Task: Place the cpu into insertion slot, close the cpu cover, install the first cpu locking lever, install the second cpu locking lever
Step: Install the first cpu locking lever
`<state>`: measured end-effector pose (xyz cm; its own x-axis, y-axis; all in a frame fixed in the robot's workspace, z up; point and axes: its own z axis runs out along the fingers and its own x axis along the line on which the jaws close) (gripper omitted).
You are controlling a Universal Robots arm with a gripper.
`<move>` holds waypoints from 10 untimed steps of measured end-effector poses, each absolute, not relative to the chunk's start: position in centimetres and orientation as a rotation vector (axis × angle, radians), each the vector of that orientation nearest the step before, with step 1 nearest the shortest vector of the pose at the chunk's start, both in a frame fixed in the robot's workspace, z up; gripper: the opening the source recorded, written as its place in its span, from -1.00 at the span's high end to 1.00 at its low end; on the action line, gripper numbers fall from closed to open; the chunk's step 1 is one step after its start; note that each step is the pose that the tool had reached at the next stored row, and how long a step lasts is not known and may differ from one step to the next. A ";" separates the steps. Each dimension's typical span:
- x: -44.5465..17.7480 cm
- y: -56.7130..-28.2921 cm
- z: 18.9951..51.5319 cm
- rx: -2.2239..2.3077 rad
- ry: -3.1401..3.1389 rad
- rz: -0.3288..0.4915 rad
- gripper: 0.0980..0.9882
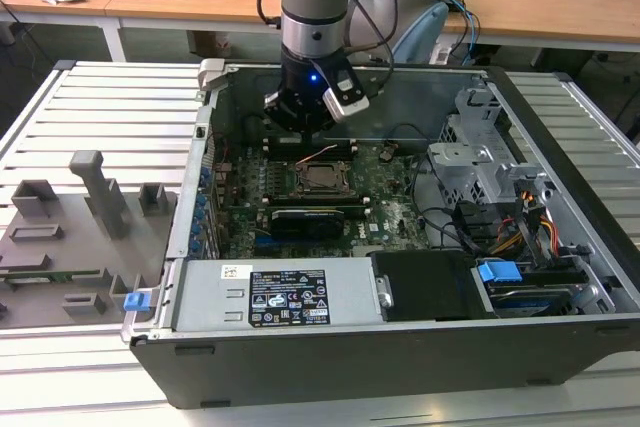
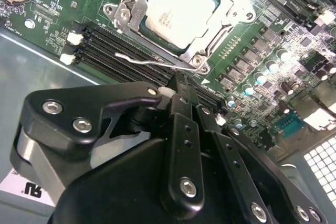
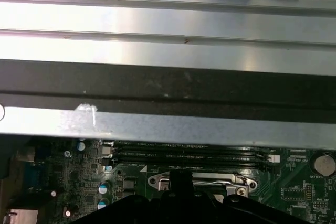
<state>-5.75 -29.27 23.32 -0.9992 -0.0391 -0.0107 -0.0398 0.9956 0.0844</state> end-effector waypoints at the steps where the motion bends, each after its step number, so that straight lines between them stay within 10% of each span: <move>1: -5.7 -29.3 23.3 -0.062 3.129 0.132 0.98; 10: -4.7 -29.1 22.9 -0.062 3.129 0.133 0.98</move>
